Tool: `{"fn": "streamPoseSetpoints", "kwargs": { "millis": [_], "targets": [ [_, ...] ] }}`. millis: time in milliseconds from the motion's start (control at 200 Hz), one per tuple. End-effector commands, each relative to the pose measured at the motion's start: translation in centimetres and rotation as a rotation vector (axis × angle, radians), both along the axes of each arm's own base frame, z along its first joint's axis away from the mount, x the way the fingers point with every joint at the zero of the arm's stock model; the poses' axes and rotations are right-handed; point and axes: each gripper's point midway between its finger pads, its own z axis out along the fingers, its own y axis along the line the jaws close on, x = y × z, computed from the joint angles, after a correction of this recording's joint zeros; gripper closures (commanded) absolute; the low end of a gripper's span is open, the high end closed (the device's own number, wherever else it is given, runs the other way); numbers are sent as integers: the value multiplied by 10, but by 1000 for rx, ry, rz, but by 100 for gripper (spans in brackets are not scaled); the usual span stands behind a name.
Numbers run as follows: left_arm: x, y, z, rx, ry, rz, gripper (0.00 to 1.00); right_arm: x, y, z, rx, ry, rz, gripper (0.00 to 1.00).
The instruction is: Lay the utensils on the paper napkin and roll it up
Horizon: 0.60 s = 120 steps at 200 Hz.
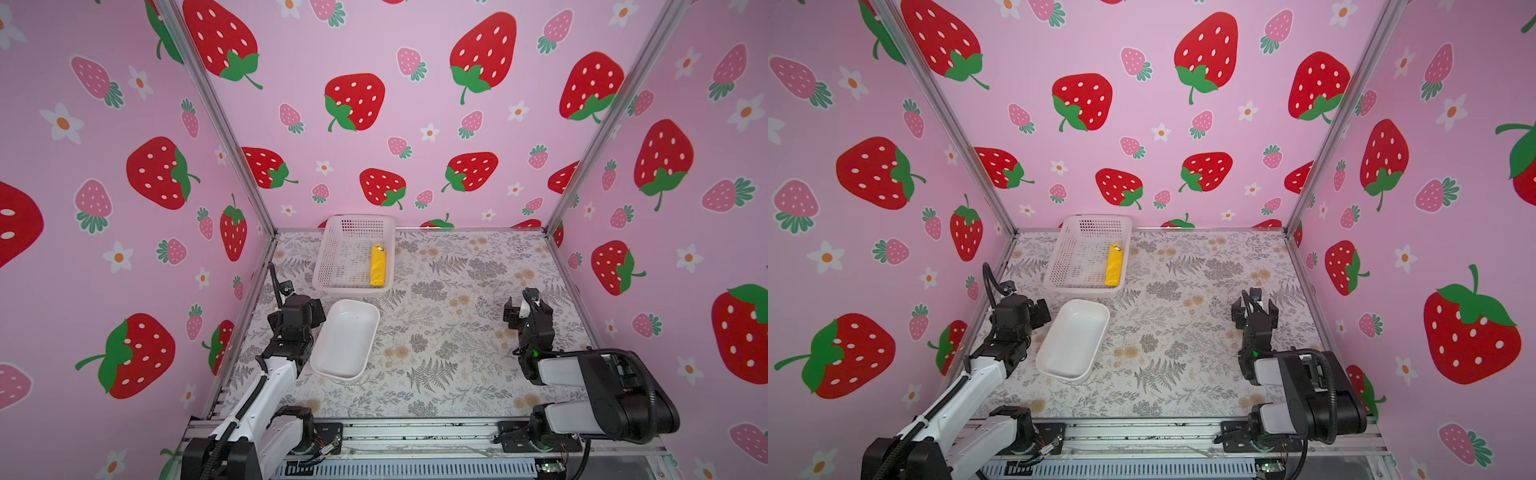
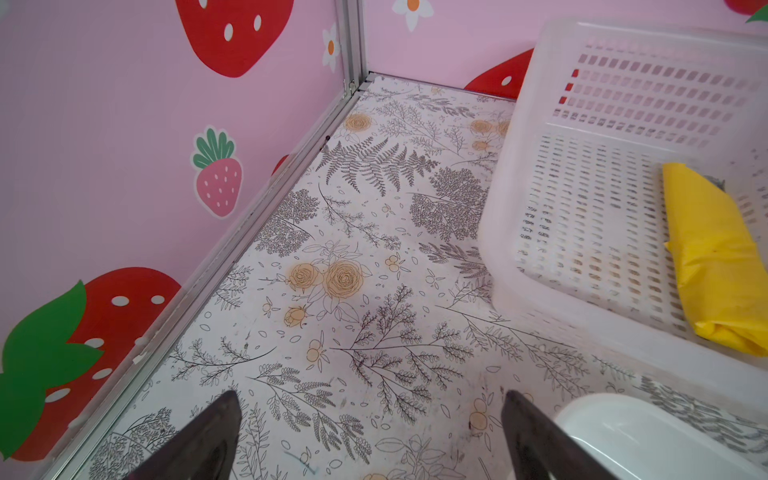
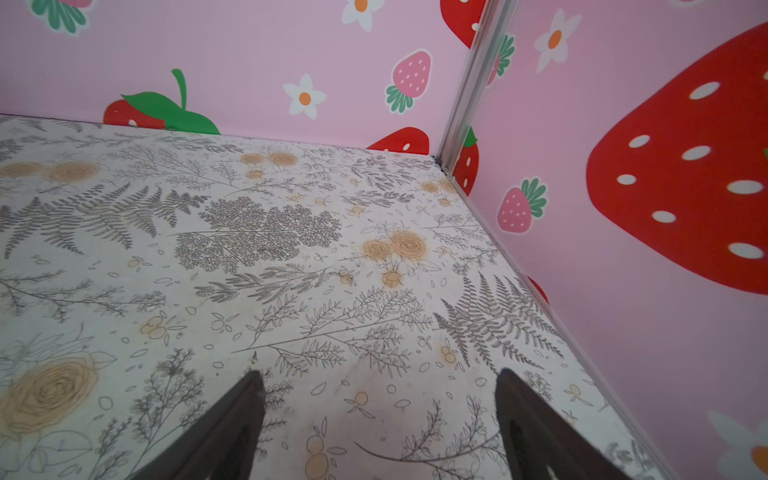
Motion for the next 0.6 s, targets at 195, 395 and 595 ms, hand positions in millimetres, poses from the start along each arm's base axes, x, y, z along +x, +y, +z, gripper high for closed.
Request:
{"fn": "streamPoseSetpoints", "kwargs": {
  "millis": [195, 395, 595],
  "targets": [
    [41, -14, -11, 46, -91, -142, 1, 17, 11, 15, 10, -102, 61, 19],
    [64, -27, -20, 38, -145, -231, 1, 25, 5, 10, 29, -64, 41, 0],
    [74, -29, -40, -1, -165, -244, 2, 25, 5, 9, 29, -60, 43, 0]
  ]
}}
